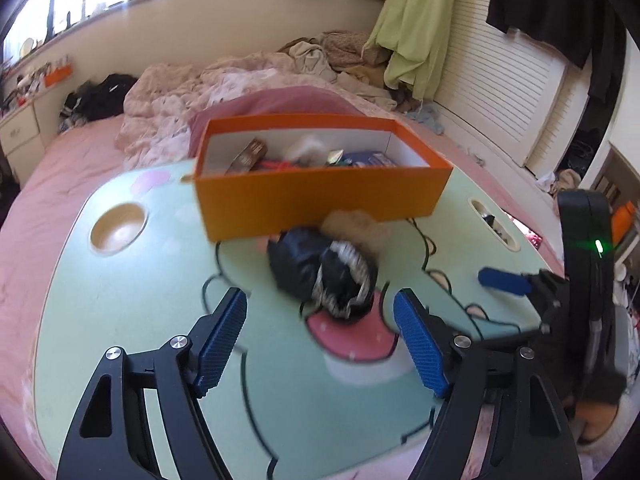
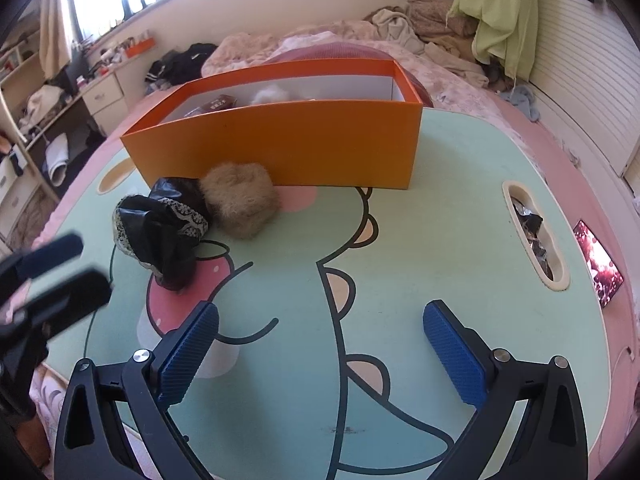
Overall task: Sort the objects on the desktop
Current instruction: 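Grasp the black lace-trimmed bag with the left gripper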
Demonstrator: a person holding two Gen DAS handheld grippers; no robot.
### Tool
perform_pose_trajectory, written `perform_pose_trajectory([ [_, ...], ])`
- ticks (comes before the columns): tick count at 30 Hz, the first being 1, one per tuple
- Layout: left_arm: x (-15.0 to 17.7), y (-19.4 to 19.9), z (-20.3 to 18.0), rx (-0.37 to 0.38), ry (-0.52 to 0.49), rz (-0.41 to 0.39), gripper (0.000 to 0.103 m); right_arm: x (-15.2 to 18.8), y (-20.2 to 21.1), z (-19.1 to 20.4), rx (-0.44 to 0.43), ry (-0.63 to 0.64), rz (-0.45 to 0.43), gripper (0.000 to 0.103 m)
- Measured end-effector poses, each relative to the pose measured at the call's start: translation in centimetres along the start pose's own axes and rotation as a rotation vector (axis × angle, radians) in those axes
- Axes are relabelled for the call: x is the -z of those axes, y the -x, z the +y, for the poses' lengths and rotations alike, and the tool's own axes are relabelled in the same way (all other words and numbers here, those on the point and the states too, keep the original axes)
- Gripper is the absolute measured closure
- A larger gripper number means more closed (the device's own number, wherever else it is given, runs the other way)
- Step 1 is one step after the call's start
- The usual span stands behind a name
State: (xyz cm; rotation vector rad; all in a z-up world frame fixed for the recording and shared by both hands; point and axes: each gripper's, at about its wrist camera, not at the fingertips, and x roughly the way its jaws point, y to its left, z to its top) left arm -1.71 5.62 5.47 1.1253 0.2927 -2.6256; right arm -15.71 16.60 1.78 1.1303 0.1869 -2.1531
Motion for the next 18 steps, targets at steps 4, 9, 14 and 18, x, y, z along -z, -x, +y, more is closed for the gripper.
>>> perform_pose_trajectory([
  [4,-1.7,-3.9,0.1,-0.011,0.013,0.079,0.027,0.1,0.0,-0.3,-0.009,-0.006,-0.003,0.0],
  [9,-1.0,-6.2,2.3,-0.03,0.057,0.108,0.058,0.1,0.0,-0.3,-0.009,-0.005,-0.003,0.0],
  [14,1.0,-3.7,4.0,0.003,0.086,0.07,0.061,0.1,0.1,-0.5,-0.021,-0.015,-0.008,0.0],
  [18,3.9,-0.9,4.9,-0.041,0.084,0.05,0.059,-0.3,0.0,-0.2,-0.028,-0.01,0.008,0.0],
])
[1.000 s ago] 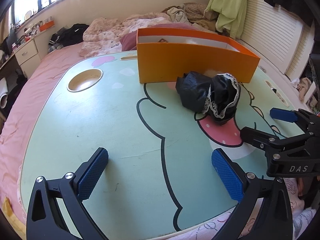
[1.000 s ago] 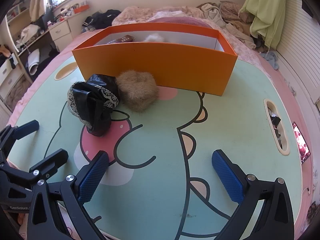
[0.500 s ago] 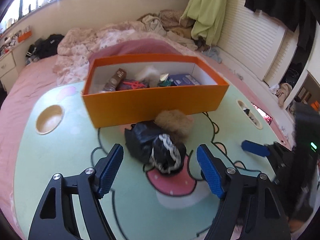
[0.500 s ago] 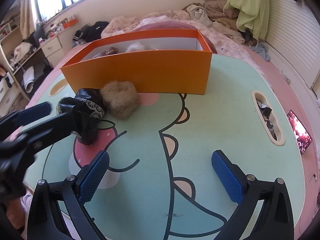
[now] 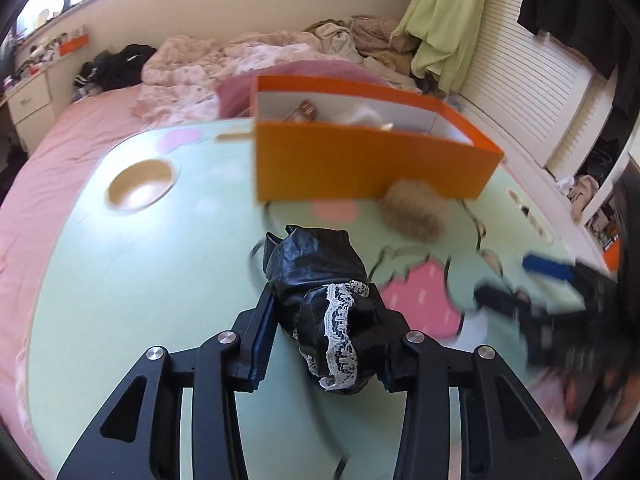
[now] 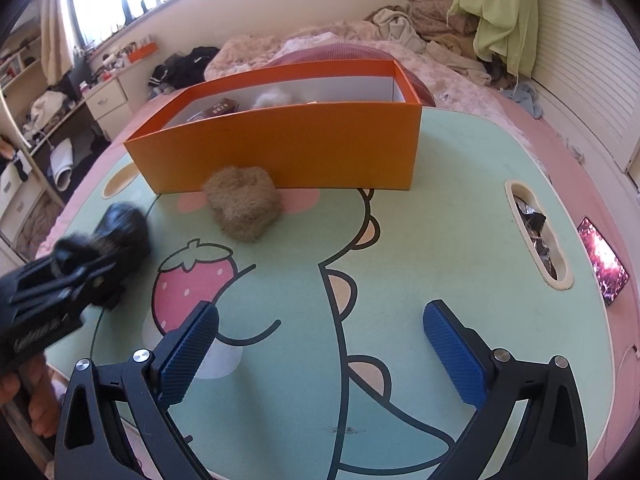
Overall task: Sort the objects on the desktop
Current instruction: 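Grasp the black lace-trimmed bag with the left gripper, then grasp the fluffy brown ball with right while left lifts the black bag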
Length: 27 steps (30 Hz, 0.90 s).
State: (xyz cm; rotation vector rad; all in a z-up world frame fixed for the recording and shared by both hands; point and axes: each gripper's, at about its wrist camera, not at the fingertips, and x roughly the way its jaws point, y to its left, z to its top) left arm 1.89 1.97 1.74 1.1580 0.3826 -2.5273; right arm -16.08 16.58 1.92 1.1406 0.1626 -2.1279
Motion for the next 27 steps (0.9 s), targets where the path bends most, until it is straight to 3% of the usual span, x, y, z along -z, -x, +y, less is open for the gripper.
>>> perform_pose_trajectory([
  [2,1.3,0.6,0.1,-0.033,-0.018,-0.013,0.052,-0.5,-0.1,0.7,-0.029,0.018,0.004,0.007],
  [5,1.6,0.5,-0.2,-0.105,-0.034,0.0,0.014,-1.9,0.0,1.8,-0.06,0.048,-0.028,0.008],
  [8,1.4,-0.3,-0.7,-0.134,-0.05,0.026,0.0,-3.8,-0.9,2.7,-0.072,0.055,-0.028,0.008],
  [13,1.4,-0.4,-0.5,-0.136,-0.042,0.032,0.0,-6.2,-3.2,3.6,-0.087,0.056,0.004,0.011],
  [15,1.5,-0.3,-0.5,-0.141,-0.04,0.033,0.0,-6.2,-3.9,3.6,-0.116,0.07,0.033,0.047],
  [16,1.6,-0.2,-0.5,-0.146,-0.036,0.033,0.0,-5.9,-4.3,3.6,-0.134,0.073,0.064,0.079],
  [24,1.6,0.0,-0.7,-0.116,-0.044,0.036,0.002,-3.6,1.7,1.7,-0.261,0.037,-0.112,0.079],
  [25,1.6,0.3,-0.8,-0.081,-0.046,0.022,0.007,-3.3,2.2,1.5,-0.261,0.035,-0.126,0.079],
  [27,1.4,0.8,-0.8,-0.03,-0.048,-0.006,0.053,-2.8,3.2,0.9,-0.259,0.03,-0.15,0.079],
])
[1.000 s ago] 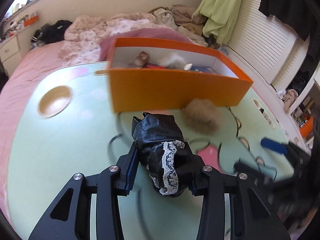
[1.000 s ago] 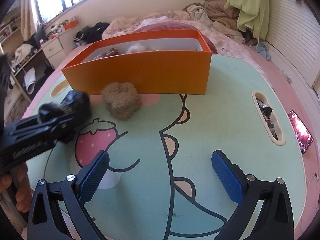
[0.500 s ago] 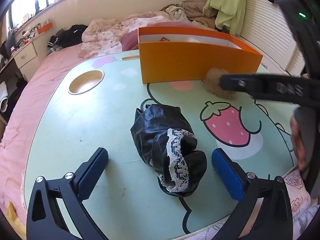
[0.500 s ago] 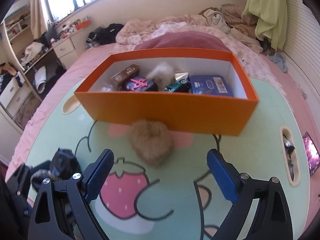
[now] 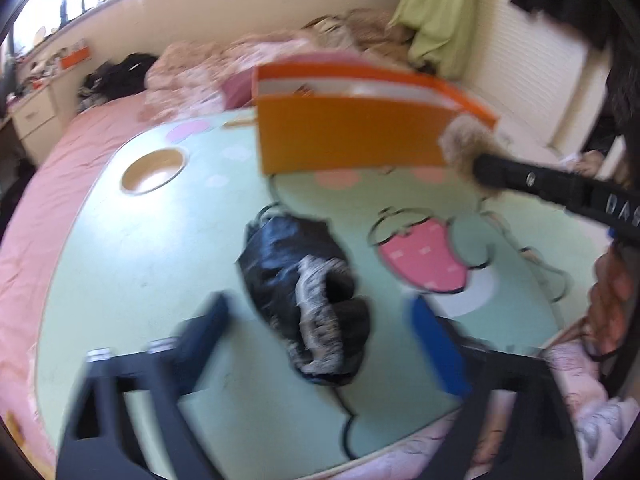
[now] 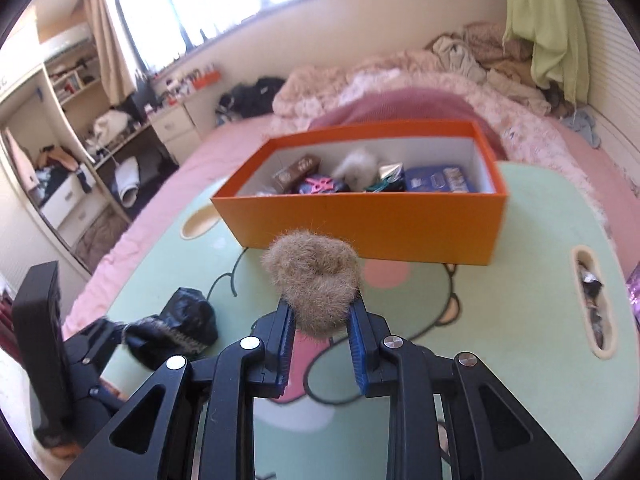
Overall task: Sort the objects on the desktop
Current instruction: 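Grasp the fluffy brown ball with right while left lifts the black bag, then drop the black bag into the box with left while right drops the fluffy ball in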
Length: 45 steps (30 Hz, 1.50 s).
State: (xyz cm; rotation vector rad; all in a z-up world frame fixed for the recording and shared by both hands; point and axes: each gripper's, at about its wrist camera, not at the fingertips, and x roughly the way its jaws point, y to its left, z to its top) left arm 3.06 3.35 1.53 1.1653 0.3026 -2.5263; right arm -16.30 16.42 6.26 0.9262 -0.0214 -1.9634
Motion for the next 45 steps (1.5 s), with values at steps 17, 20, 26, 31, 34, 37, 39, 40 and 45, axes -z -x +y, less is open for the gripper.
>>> perform_pose_trajectory([
  [17,-14.0,0.8,-2.8,0.048,0.012,-0.114,0.063,-9.7,1.2,-1.6,0.132,-0.054,-0.117,0.077],
  [20,-15.6,-2.4,-2.8,-0.032,0.017,-0.046,0.045,-10.3,-1.6,-2.4,0.134,-0.054,-0.034,0.042],
  [26,-12.6,-1.7,-1.6,-0.032,0.09,-0.069,0.03,-8.0,0.5,-4.7,0.053,-0.168,-0.058,0.041],
  [31,-8.4,0.3,-2.3,-0.023,0.092,-0.044,0.03,-4.2,1.9,-3.7,0.085,-0.15,-0.022,0.037],
  [34,-5.9,0.0,-3.4,-0.051,0.029,-0.001,0.03,-1.6,1.0,-2.4,0.118,-0.142,0.037,0.037],
  [37,-3.7,-1.0,-3.4,-0.136,0.014,0.037,0.03,0.7,-0.3,-1.2,0.162,-0.126,0.089,0.037],
  [39,-2.6,-2.1,-2.6,-0.162,0.04,0.087,0.028,1.9,-1.5,-0.2,0.226,-0.076,0.136,0.037],
  [40,-2.2,-2.4,-2.0,-0.153,0.067,0.085,0.02,2.5,-2.3,0.1,0.258,-0.049,0.176,0.035],
  [45,-1.9,-2.3,0.2,-0.217,0.142,0.08,0.0,3.6,-3.8,0.8,0.32,0.042,0.22,0.0],
])
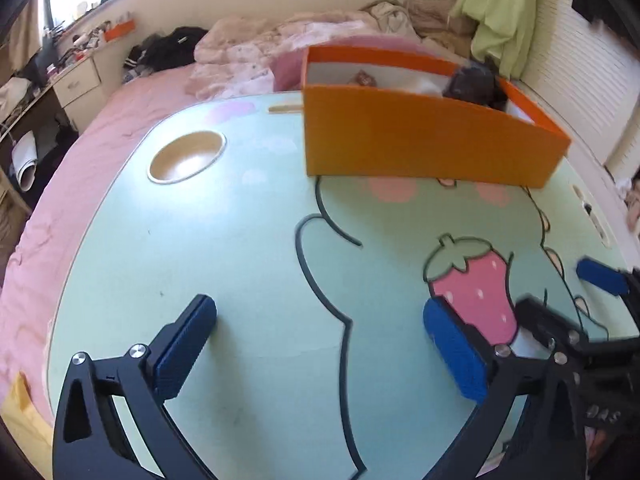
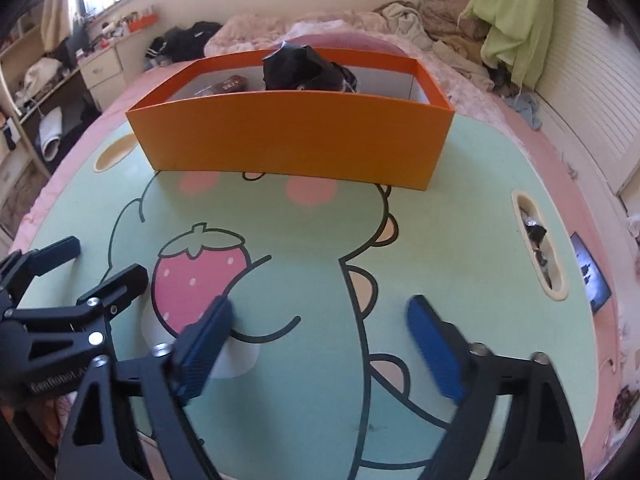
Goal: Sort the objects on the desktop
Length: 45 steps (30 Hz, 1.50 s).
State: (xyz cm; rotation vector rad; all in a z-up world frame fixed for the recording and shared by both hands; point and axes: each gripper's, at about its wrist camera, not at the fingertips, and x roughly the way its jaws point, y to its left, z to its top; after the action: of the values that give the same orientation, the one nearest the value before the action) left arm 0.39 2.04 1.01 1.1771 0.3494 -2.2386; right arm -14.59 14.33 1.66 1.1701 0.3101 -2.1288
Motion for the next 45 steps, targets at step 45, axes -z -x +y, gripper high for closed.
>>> perform_pose_trajectory([
  [45,0.2,-0.5,0.2,0.0,-0.004,-0.011,0.0,0.7,0.0,0.0,0.0,0.011,0.001,0.0],
])
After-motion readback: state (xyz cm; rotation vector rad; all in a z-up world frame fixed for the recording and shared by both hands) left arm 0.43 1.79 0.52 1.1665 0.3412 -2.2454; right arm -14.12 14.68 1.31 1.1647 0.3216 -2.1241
